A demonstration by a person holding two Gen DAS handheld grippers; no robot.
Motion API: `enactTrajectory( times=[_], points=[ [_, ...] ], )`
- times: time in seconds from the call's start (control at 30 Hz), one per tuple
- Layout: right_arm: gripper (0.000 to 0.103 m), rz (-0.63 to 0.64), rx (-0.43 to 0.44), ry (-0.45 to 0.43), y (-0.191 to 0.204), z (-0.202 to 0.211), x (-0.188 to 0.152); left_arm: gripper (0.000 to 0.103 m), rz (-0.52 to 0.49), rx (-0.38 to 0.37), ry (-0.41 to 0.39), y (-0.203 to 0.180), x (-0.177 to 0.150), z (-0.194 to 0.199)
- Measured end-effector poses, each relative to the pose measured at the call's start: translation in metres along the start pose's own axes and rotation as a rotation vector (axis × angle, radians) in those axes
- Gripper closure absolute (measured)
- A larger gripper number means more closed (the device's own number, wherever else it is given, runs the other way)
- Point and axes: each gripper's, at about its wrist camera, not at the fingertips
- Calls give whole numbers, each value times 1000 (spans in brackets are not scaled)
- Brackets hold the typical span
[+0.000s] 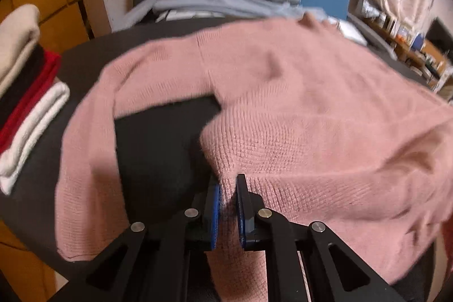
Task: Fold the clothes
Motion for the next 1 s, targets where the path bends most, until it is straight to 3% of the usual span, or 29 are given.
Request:
enactTrajectory(
  times=[0.1,0.13,0.2,0.27,0.43,0.57,0.67,0.7,0.73,0.77,0.8,0.83,0.87,0.93,1.0],
  points=[
    [75,93,-110,70,1,-9,-11,90,-38,11,-19,-8,-8,1],
    [75,130,-133,88,3,-9,-15,83,-45,-4,-13,-9,-11,4],
    [73,212,-141,99,10,-1,-23,62,-47,-8,-12,-3,-16,10],
    [71,261,-154,116,10,8,-32,25,-43,1,-15,6,-23,16],
    [65,347,-181,162,4,32,-56,22,32,-104,54,29,-48,29],
    [63,364,-63,169,7,18,-74,14,17,-195,55,22,-63,38],
    [62,416,14,202,26,-10,-91,16,-55,-210,62,0,-65,39],
    [69,432,24,230,34,-16,-95,20,-80,-197,59,-7,-66,38],
    [84,449,34,258,42,-22,-99,34,-97,-193,52,-12,-66,39],
    [89,466,44,287,49,-28,-103,50,-113,-192,45,-16,-66,41],
    [91,485,46,306,58,-31,-105,60,-107,-196,53,-17,-64,42],
    [92,509,31,306,66,-26,-102,74,-97,-202,63,-17,-62,42],
    [92,525,9,301,74,-16,-96,80,-87,-207,72,-17,-59,43],
    [93,539,-54,295,86,4,-81,87,-98,-193,69,-17,-58,46],
    [93,600,-136,297,103,29,-68,87,-124,-174,67,-17,-57,51]
  ],
)
Point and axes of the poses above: each gripper's, at about its wrist camera, not at the fingertips, and z roughly against the way its jaws point, y to its left, x to its top, and after that the axes turned 14 degrees about z, right-handed
